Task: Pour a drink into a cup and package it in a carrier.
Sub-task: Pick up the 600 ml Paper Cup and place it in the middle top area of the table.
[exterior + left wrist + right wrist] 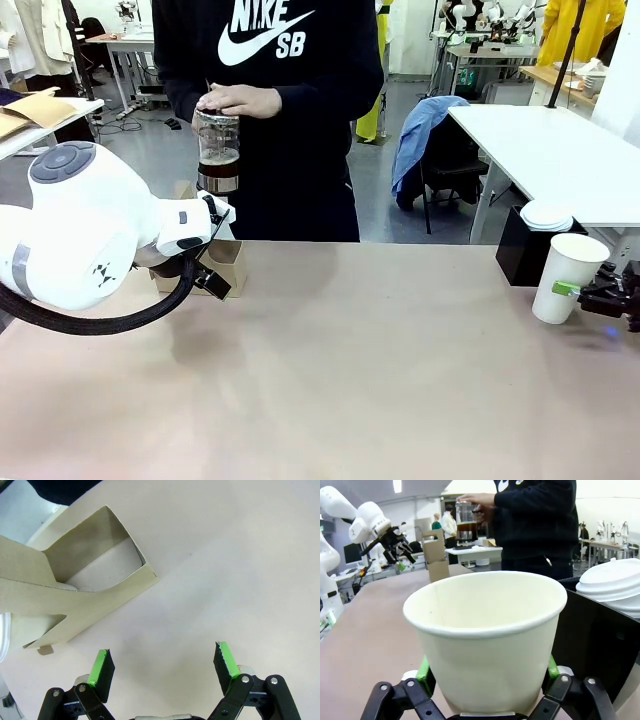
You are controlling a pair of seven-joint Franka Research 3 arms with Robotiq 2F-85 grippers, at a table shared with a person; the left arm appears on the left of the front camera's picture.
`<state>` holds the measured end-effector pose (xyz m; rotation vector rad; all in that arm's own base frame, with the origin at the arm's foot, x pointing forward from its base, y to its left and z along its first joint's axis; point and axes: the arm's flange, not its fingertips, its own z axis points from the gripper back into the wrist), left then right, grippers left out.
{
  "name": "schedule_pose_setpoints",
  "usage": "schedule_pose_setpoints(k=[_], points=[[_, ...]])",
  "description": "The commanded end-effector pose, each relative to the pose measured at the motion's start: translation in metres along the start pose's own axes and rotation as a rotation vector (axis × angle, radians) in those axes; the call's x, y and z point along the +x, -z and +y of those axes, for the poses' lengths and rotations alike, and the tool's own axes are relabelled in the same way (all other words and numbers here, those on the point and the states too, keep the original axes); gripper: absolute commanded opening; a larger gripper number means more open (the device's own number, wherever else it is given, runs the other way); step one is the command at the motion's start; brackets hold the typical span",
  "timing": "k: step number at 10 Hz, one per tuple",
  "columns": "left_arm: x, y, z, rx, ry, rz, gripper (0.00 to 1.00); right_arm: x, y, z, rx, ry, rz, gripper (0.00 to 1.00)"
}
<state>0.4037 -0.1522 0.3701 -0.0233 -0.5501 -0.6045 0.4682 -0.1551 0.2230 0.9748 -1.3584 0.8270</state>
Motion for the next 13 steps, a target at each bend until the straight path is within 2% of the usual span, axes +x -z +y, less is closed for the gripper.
schedule_pose_setpoints(k=[1, 2, 6, 8, 11, 13], points=[[0.0, 0.0, 0.0, -0.001, -0.001, -0.001, 1.0, 0.005, -0.002, -0.003, -0.007, 0.07, -0.025, 0.8], [0.0, 0.0, 0.0, -0.001, -0.001, -0.001, 1.0, 0.0, 0.0, 0.0, 0.0, 0.0, 0.0, 0.8], [0.0, 0.0, 0.0, -0.001, -0.001, -0.001, 1.0, -0.001, -0.001, 0.0, 0.001, 0.016, -0.003, 0.8], [0.0, 0.0, 0.0, -0.001, -0.001, -0.001, 1.0, 0.044, 0.014, 0.028, -0.117, 0.049, -0.021, 0.8], [0.0, 0.0, 0.0, -0.001, -0.001, -0.001, 1.0, 0.1, 0.081, 0.058, -0.2, 0.052, 0.03, 0.8], [0.0, 0.0, 0.0, -0.001, -0.001, -0.001, 1.0, 0.125, 0.141, 0.079, -0.216, -0.012, -0.015, 0.8]])
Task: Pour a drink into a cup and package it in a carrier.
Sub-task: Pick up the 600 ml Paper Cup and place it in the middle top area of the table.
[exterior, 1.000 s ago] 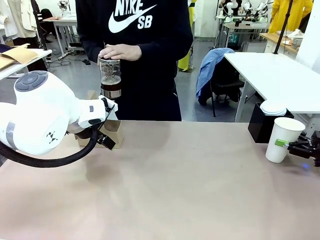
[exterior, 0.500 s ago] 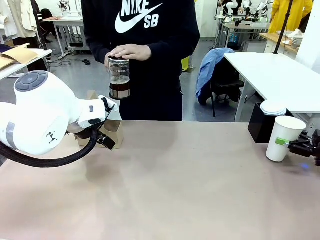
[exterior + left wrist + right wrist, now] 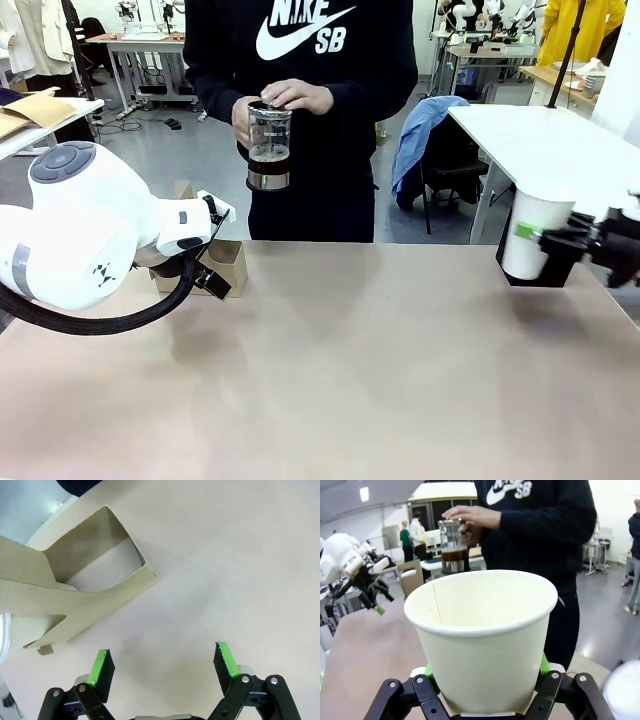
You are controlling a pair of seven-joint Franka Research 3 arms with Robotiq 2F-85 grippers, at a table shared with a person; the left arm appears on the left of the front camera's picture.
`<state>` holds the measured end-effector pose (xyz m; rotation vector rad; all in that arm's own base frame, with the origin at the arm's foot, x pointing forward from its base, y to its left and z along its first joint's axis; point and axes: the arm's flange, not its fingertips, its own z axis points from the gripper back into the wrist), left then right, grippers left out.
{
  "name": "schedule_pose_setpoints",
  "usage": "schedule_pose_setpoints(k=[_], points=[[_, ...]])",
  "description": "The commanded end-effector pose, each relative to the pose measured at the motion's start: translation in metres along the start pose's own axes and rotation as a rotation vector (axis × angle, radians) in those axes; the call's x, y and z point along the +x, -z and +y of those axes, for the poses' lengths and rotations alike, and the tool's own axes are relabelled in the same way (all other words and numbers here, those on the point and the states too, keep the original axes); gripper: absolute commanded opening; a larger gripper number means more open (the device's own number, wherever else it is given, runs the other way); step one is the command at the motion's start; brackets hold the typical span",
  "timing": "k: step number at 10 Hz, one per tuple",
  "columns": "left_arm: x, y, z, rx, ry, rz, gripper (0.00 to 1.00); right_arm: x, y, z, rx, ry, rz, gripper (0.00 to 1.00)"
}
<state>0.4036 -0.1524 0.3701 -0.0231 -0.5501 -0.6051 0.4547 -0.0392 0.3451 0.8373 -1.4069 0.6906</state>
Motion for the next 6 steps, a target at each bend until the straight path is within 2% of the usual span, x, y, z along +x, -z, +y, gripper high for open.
schedule_pose_setpoints(k=[1, 4, 6], points=[[0.0, 0.0, 0.0, -0.001, -0.001, -0.001, 1.0, 0.021, 0.076, 0.037, -0.074, -0.06, -0.036, 0.8], [0.0, 0.0, 0.0, -0.001, -0.001, -0.001, 1.0, 0.002, 0.169, 0.053, -0.1, -0.028, -0.06, 0.8], [0.0, 0.0, 0.0, -0.001, -0.001, -0.001, 1.0, -0.025, 0.211, 0.052, -0.087, -0.02, -0.059, 0.8]])
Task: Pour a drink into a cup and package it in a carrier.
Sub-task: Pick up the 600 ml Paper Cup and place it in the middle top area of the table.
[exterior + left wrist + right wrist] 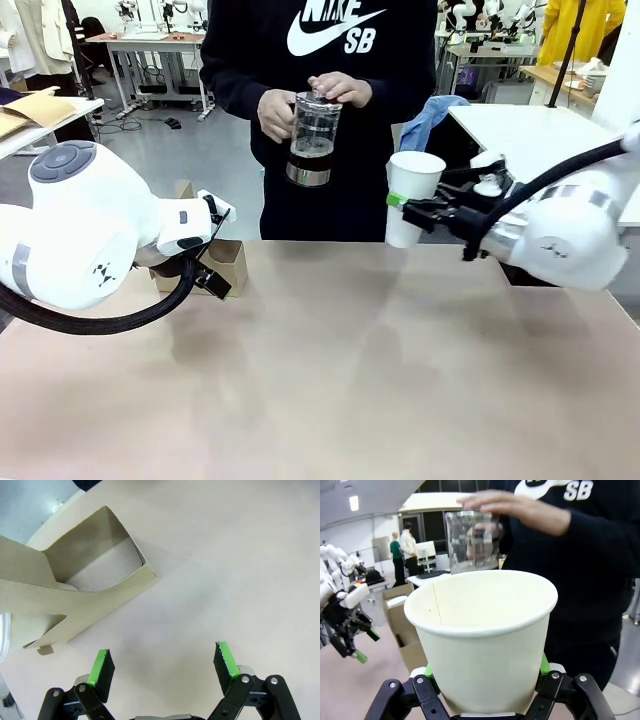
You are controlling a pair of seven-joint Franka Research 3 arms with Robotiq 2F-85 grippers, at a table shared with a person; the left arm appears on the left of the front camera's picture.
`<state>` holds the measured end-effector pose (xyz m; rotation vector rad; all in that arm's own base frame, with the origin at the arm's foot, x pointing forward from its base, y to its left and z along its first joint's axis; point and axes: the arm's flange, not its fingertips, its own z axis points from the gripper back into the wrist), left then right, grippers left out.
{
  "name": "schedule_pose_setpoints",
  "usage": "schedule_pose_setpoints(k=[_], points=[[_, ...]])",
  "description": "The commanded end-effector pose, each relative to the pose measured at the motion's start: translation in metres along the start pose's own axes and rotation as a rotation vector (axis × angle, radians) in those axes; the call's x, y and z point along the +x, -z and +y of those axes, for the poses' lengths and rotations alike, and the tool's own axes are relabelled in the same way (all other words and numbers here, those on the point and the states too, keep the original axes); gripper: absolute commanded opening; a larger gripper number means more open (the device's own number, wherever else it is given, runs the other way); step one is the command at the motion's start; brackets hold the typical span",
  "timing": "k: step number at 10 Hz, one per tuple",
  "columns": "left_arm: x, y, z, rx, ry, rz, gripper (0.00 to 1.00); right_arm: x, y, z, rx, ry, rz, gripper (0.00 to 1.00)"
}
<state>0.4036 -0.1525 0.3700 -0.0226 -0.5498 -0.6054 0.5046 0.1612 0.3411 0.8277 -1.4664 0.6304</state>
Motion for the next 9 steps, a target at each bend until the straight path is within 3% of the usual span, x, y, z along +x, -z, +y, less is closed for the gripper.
schedule_pose_setpoints(k=[1, 4, 9], points=[[0.0, 0.0, 0.001, -0.001, -0.002, -0.001, 1.0, -0.029, 0.032, -0.017, -0.046, -0.034, -0.002, 0.8], [0.0, 0.0, 0.001, -0.001, -0.002, -0.001, 1.0, -0.07, 0.053, -0.028, -0.052, -0.032, 0.059, 0.8], [0.0, 0.0, 0.001, -0.001, -0.002, -0.001, 1.0, -0.063, 0.041, -0.03, -0.015, 0.018, 0.041, 0.8]])
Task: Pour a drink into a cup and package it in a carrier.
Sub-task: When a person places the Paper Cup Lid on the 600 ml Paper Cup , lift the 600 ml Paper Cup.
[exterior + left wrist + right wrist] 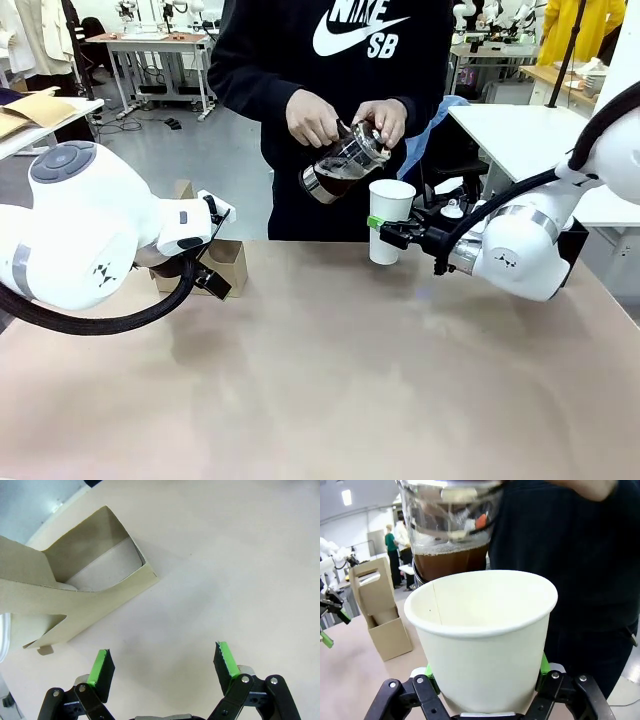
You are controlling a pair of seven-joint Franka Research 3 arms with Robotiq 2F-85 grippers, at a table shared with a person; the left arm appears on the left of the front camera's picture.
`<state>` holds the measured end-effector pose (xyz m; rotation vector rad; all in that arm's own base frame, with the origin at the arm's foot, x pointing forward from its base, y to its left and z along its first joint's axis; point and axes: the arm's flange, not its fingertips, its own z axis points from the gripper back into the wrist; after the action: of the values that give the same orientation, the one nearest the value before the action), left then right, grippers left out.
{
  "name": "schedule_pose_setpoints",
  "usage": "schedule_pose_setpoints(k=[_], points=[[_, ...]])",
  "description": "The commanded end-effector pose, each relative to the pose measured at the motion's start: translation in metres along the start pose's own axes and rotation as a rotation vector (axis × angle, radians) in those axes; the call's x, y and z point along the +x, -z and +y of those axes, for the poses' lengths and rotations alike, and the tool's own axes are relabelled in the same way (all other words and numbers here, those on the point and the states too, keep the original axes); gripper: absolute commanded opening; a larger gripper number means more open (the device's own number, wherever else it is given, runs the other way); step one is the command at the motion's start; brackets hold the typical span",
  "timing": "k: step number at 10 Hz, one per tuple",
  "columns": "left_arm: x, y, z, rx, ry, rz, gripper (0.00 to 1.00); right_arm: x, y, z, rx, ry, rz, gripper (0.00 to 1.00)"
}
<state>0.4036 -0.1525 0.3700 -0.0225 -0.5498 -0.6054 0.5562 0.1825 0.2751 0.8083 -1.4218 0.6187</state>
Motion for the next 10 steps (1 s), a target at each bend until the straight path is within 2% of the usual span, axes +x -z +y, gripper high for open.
schedule_pose_setpoints(k=[1, 10], points=[[-0.0002, -0.0004, 0.0006, -0.002, -0.002, -0.001, 1.0, 0.0033, -0.0022, 0.0055, 0.002, 0.0, -0.002, 0.8], [-0.0002, -0.0004, 0.0006, -0.002, -0.002, -0.001, 1.0, 0.0033, -0.0022, 0.0055, 0.002, 0.0, -0.002, 0.8]])
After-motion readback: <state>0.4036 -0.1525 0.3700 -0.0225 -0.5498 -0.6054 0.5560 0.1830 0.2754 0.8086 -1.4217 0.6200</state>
